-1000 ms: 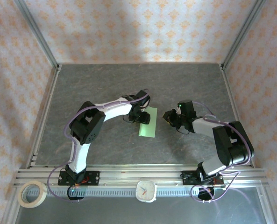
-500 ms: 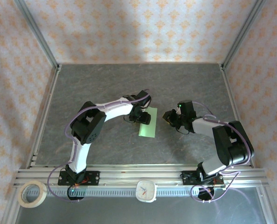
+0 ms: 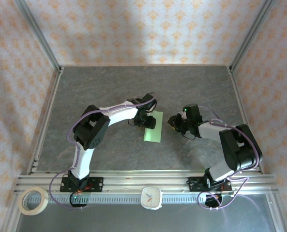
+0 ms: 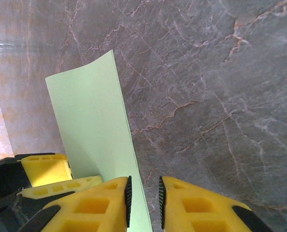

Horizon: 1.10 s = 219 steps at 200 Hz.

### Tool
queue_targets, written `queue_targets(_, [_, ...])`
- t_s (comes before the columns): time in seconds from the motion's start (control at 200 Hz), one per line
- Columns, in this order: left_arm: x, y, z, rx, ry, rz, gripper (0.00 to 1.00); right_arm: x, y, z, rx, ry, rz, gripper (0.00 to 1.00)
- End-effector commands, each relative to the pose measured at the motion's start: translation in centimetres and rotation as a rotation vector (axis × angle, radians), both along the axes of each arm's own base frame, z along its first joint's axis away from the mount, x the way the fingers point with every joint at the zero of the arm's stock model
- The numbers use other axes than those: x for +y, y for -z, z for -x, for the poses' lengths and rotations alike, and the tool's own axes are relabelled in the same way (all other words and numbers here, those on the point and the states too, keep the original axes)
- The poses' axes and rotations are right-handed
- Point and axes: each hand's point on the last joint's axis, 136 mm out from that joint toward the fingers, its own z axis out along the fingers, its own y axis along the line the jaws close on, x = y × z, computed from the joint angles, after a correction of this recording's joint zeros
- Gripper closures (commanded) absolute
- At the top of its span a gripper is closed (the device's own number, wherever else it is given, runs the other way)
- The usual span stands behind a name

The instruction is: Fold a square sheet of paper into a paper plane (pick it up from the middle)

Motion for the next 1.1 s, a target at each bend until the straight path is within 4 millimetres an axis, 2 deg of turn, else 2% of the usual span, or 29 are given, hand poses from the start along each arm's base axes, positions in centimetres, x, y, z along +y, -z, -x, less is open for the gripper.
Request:
queue_targets(0.0, [1.9, 7.4, 1.3, 0.075, -0.006, -0.110, 0.41, 0.4, -0.3, -0.4, -0.018, -0.007, -0.011, 0.76])
queue_targets(0.41, [2.2, 7.9, 1.6, 0.081, -0.006, -0.119, 0.41, 0.4, -0.3, -0.3, -0.018, -0.008, -0.014, 0.76])
queue_targets(0.581, [2.0, 7.9, 1.6, 0.083, 0.004, -0.116, 0.41, 1.3, -0.9, -0.3, -0.041, -0.039, -0.033, 0.76])
queue_targets(0.806, [2.1, 7.9, 1.6, 0.083, 0.002, -0.120, 0.40, 1.9, -0.6, -0.2, -0.034, -0.046, -0.035, 0.76])
queue_targets(1.091, [2.0, 7.8, 1.4, 0.076, 0.009, -0.117, 0.40, 1.7, -0.4, -0.3, -0.031, -0.032, -0.023, 0.76])
